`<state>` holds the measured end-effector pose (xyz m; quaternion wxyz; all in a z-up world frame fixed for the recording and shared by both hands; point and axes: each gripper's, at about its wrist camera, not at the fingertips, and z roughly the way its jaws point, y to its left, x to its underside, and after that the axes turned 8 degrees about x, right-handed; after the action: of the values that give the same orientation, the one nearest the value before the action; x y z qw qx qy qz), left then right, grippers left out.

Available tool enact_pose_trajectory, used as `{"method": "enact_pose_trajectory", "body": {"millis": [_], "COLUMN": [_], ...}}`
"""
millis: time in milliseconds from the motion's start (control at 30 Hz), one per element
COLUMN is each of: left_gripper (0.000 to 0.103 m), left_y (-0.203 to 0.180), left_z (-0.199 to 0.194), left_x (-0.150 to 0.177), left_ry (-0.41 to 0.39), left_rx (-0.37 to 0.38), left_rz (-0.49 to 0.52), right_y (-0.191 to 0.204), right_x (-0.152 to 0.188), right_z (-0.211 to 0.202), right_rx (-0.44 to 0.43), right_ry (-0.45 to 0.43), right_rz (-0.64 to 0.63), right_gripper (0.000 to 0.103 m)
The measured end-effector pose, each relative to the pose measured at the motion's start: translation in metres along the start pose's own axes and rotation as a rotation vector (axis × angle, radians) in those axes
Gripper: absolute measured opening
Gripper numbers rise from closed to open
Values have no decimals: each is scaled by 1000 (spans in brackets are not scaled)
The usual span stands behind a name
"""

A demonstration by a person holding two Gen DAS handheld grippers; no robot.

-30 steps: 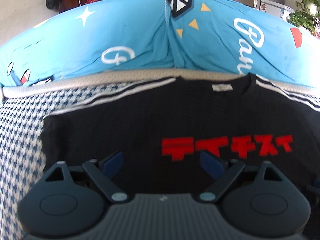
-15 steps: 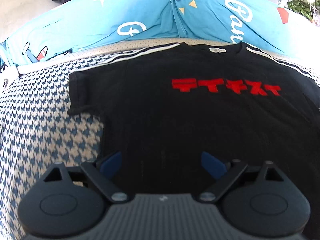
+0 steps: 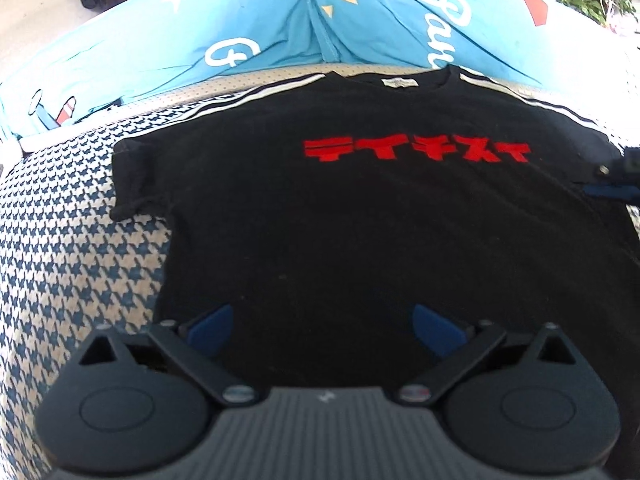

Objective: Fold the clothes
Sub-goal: 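Raise both open grippers above the flattened black shirt, then move the open right gripper over the shirt toward its striped sleeve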

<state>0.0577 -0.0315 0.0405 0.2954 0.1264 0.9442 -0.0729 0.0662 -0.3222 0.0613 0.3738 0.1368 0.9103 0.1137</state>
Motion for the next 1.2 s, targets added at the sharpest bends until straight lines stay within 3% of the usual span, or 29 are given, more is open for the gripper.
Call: {"method": "enact_pose_trajectory", "body": {"millis": [167, 267, 333, 400, 433, 633, 700, 800, 1200], "left_gripper": [103, 103, 103, 103, 103, 103, 103, 103, 103], "left_y": [0, 2, 3, 3, 3, 0, -3, -7, -23], "left_z": [7, 7, 8, 8, 8, 6, 4, 1, -9], "left_x": [3, 3, 4, 4, 4, 5, 6, 7, 26], "left_ry": [30, 34, 37, 38, 38, 35, 29, 18, -8], "left_rx": [12, 21, 24, 25, 25, 18, 14, 10, 28], "left_rz": [-11, -25, -34, -36, -37, -33, -20, 0, 40], "right_y": [-4, -14, -23, -32, -37, -39, -38, -36, -11], "right_x": [-4, -12, -14, -16, -18, -20, -20, -14, 29], "right_z": [17, 21, 22, 23, 23, 14, 8, -6, -48], "right_rx": [58, 142, 187, 211, 223, 247, 215, 185, 175], "right_ry": [3, -29, -41, -35, -32, -24, -17, -24, 22], "right_rz": [-15, 13, 41, 82, 104, 135, 149, 136, 37], "right_gripper": [32, 30, 25, 4, 0, 2, 18, 29, 31]}}
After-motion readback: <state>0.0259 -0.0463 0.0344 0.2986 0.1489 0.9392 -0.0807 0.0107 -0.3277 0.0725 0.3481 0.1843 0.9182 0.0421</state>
